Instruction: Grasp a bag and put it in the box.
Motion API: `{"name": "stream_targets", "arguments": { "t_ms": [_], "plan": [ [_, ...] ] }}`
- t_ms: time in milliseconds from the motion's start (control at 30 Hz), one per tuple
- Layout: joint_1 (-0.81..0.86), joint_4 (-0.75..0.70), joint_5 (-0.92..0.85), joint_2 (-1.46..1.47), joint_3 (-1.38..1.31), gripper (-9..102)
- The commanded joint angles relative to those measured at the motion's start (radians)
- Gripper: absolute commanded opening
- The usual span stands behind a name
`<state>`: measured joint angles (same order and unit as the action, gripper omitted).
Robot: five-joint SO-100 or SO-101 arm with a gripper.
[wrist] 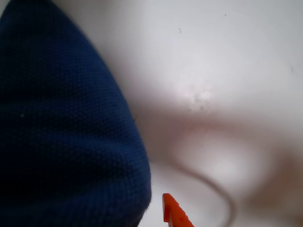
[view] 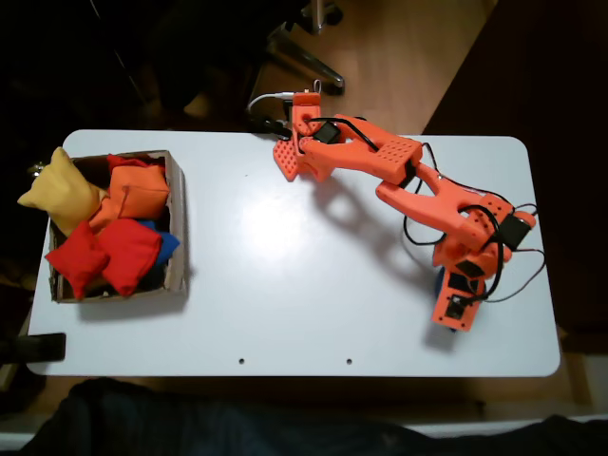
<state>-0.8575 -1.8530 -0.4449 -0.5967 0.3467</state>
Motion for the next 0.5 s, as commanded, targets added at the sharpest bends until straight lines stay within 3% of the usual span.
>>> {"name": "stream_targets", "arguments": {
  "t_ms": [0,133,467],
  "plan": [
    [0.026,-0.018,0.006,-0.003,-0.043,62],
    [0.034,-0.018,0.008,0.015,-0.049,57],
    [0.035,-0.018,0.015,0.061,-0.049,30]
  ]
}}
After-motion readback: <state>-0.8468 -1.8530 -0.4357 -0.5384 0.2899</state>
